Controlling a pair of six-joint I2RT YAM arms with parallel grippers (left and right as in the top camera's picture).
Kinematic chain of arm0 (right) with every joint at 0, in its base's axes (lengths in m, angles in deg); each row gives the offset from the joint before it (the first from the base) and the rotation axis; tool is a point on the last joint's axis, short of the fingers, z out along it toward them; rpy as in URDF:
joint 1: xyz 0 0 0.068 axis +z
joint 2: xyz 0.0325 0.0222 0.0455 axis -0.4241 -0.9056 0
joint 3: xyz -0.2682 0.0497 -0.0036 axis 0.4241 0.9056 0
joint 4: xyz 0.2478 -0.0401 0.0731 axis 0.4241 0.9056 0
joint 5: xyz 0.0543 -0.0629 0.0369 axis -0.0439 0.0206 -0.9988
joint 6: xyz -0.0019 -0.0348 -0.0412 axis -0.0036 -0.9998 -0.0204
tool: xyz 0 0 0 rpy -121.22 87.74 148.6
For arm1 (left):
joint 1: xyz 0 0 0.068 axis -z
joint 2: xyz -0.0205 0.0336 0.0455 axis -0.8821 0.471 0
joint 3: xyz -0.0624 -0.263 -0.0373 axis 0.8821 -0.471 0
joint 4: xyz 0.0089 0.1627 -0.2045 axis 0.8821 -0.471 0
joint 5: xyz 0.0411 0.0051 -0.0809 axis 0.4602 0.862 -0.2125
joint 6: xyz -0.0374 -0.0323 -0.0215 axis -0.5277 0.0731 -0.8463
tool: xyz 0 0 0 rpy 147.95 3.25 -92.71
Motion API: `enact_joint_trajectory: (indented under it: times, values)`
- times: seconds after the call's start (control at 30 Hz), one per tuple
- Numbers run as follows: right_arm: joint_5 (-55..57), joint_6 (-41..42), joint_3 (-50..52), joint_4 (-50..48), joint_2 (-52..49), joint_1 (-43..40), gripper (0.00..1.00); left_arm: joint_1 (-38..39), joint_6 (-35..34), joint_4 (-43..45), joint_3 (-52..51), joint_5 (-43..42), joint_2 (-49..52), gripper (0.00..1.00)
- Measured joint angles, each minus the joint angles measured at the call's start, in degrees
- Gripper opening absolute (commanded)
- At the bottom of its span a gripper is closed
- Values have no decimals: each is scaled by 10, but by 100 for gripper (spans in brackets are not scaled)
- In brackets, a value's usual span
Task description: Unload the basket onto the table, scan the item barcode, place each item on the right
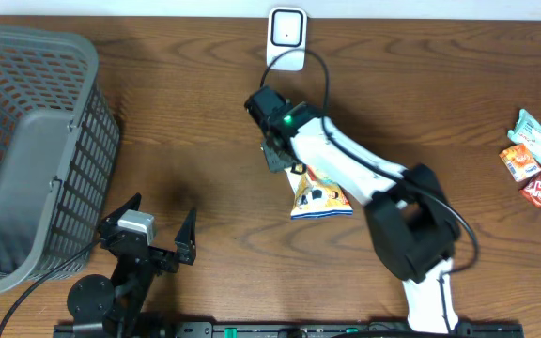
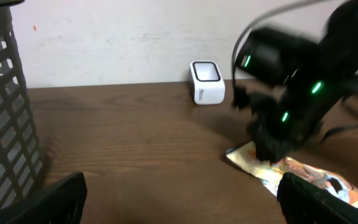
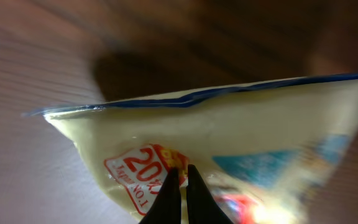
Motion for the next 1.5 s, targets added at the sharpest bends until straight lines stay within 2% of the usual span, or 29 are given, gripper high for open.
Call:
enact_joint_trajectory:
  times: [0.37, 0.53, 0.73, 1.17, 1.37, 1.5]
  values:
    - [-36, -1, -3, 30, 2, -4, 1, 0, 0, 0, 0, 0, 0, 98]
    - [-71, -15, -3, 34, 68, -20, 1, 0, 0, 0, 0, 0, 0, 98]
    - [-45, -24, -18, 40, 139, -34, 1, 0, 0, 0, 0, 0, 0, 98]
    - [-65, -3, 80, 10, 41, -36, 1, 0, 0, 0, 0, 0, 0, 98]
    - [-151, -39, 75, 7, 43, -36, 1, 0, 0, 0, 0, 0, 0, 98]
    - [-243, -93, 45, 58, 43, -37, 1, 0, 0, 0, 0, 0, 0, 98]
